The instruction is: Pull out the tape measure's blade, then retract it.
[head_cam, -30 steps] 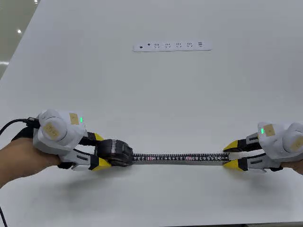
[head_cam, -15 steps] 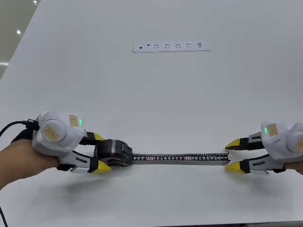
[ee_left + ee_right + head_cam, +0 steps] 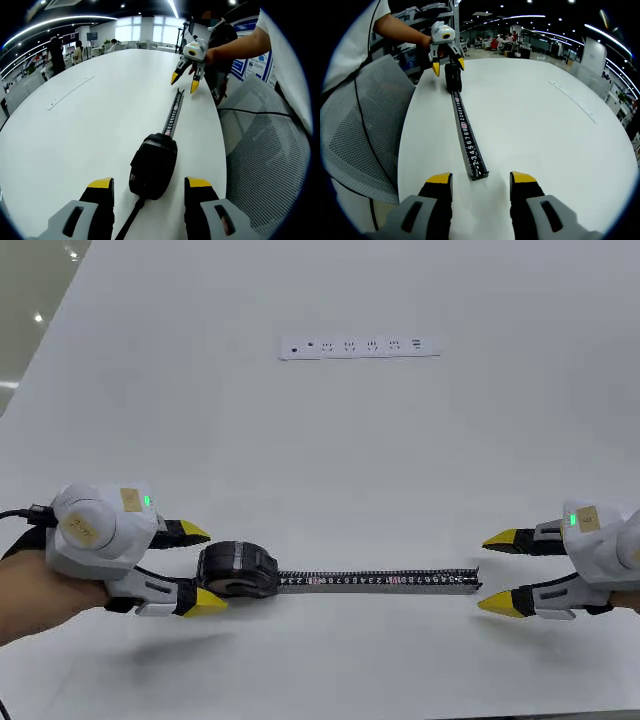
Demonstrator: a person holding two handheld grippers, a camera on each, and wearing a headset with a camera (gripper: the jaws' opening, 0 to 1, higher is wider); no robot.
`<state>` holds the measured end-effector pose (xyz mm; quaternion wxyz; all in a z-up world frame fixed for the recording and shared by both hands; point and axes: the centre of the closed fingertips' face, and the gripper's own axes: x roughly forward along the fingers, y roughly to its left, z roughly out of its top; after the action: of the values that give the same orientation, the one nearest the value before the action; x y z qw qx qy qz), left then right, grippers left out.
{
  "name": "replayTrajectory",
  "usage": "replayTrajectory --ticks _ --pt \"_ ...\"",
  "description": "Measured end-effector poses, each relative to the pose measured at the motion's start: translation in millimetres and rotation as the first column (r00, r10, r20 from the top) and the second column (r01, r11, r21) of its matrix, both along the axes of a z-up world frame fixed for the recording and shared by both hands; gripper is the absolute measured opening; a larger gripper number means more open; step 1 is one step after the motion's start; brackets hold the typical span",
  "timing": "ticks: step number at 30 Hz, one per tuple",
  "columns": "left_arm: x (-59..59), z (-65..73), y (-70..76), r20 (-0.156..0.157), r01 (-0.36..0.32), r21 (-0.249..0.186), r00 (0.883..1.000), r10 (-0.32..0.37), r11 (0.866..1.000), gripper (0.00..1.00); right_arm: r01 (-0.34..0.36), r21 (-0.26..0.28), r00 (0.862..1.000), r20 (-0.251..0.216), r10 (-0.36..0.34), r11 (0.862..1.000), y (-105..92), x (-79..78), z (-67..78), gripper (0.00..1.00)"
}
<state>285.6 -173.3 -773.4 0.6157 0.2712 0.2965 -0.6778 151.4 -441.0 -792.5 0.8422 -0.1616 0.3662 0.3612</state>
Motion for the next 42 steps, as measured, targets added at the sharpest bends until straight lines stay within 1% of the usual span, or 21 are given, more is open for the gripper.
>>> replayTrajectory --ticks 2,4,6,7,9,11,14,16,19,20,22,24,26,27,28,31,32,35,38,40,42 --pt "0.6 2.3 0.8 0.004 -0.01 -0.007 1.0 0.01 1.0 0.55 0.009 0.002 1.0 0.0 -0.009 1.0 0.1 -0.4 0.8 0.47" --pt "1.3 4.6 1.5 0.004 -0.026 -0.016 1.0 0.026 1.0 0.57 0.018 -0.01 1.0 -0.006 -0.019 1.0 -0.9 -1.6 1.2 0.48" --pt "2.0 6.2 2.2 -0.024 -0.07 -0.025 0.997 0.07 0.997 0.59 0.029 -0.003 1.0 -0.004 -0.029 1.0 0.1 -1.9 2.3 0.5" --pt "3.1 6.4 3.5 -0.032 -0.092 -0.024 0.995 0.091 0.995 0.6 0.035 -0.008 0.999 -0.005 -0.035 0.999 0.0 -2.3 2.7 0.51" --pt "3.8 6.8 4.7 -0.026 -0.103 -0.035 0.994 0.102 0.994 0.61 0.04 -0.016 0.999 -0.007 -0.04 0.999 0.1 -3.7 2.3 0.51" --pt "2.1 6.8 6.3 -0.034 -0.122 -0.043 0.992 0.121 0.992 0.61 0.048 -0.018 0.999 -0.006 -0.048 0.999 1.1 -4.8 2.1 0.53" --pt "1.6 5.6 10.2 -0.043 -0.148 -0.036 0.988 0.146 0.988 0.63 0.059 -0.011 0.998 -0.007 -0.059 0.998 1.9 -6.6 1.8 0.55" --pt "0.2 5.6 13.1 -0.064 -0.17 -0.026 0.984 0.168 0.985 0.63 0.07 -0.004 0.997 -0.011 -0.07 0.998 2.2 -7.6 1.3 0.56" --pt "1.9 8.5 16.5 -0.062 -0.196 -0.038 0.979 0.194 0.98 0.64 0.107 0.009 0.994 -0.013 -0.107 0.994 2.3 -8.0 2.3 0.58" --pt "2.0 9.7 17.5 -0.064 -0.207 -0.043 0.977 0.204 0.977 0.64 0.124 0.023 0.992 -0.009 -0.123 0.992 2.9 -7.8 4.3 0.59" --pt "2.2 11.1 19.3 -0.057 -0.223 -0.051 0.974 0.22 0.973 0.66 0.141 0.032 0.99 -0.006 -0.141 0.989 3.2 -8.2 5.8 0.6" --pt "1.3 11.8 20.7 -0.069 -0.24 -0.056 0.969 0.236 0.969 0.67 0.16 0.053 0.987 -0.01 -0.16 0.986 4.1 -8.9 6.9 0.61" --pt "-0.1 11.7 22.6 -0.079 -0.263 -0.056 0.963 0.258 0.963 0.67 0.175 0.045 0.985 -0.004 -0.175 0.984 1.9 -9.2 7.3 0.62" --pt "-1.7 12.1 23.3 -0.091 -0.279 -0.056 0.958 0.274 0.959 0.68 0.186 0.054 0.983 -0.003 -0.186 0.981 2.2 -9.3 8.4 0.63" --pt "-2.5 12.5 23.7 -0.094 -0.287 -0.06 0.955 0.281 0.956 0.68 0.192 0.056 0.981 -0.005 -0.192 0.98 2.3 -9.8 8.9 0.63" --pt "-5.3 13.1 26.3 -0.099 -0.311 -0.06 0.947 0.305 0.948 0.69 0.211 0.055 0.978 -0.001 -0.211 0.976 2.4 -11.2 12.0 0.64" --pt "-6.5 13.9 27.3 -0.098 -0.319 -0.063 0.945 0.312 0.946 0.69 0.224 0.061 0.974 0.0 -0.225 0.973 2.7 -11.5 14.0 0.64" --pt "-7.0 17.4 29.3 -0.097 -0.34 -0.075 0.938 0.332 0.937 0.7 0.246 0.065 0.969 0.01 -0.247 0.967 2.5 -12.9 18.6 0.65" --pt "-7.9 23.8 30.2 -0.108 -0.366 -0.095 0.928 0.356 0.926 0.71 0.265 0.073 0.964 0.022 -0.267 0.962 3.5 -14.0 25.2 0.65" --pt "-11.0 27.8 29.9 -0.118 -0.372 -0.111 0.926 0.36 0.921 0.74 0.277 0.078 0.96 0.027 -0.28 0.958 3.3 -14.5 27.6 0.66" --pt "-13.7 28.7 31.5 -0.11 -0.374 -0.109 0.926 0.362 0.921 0.74 0.287 0.08 0.957 0.028 -0.29 0.955 3.0 -14.8 28.9 0.67"
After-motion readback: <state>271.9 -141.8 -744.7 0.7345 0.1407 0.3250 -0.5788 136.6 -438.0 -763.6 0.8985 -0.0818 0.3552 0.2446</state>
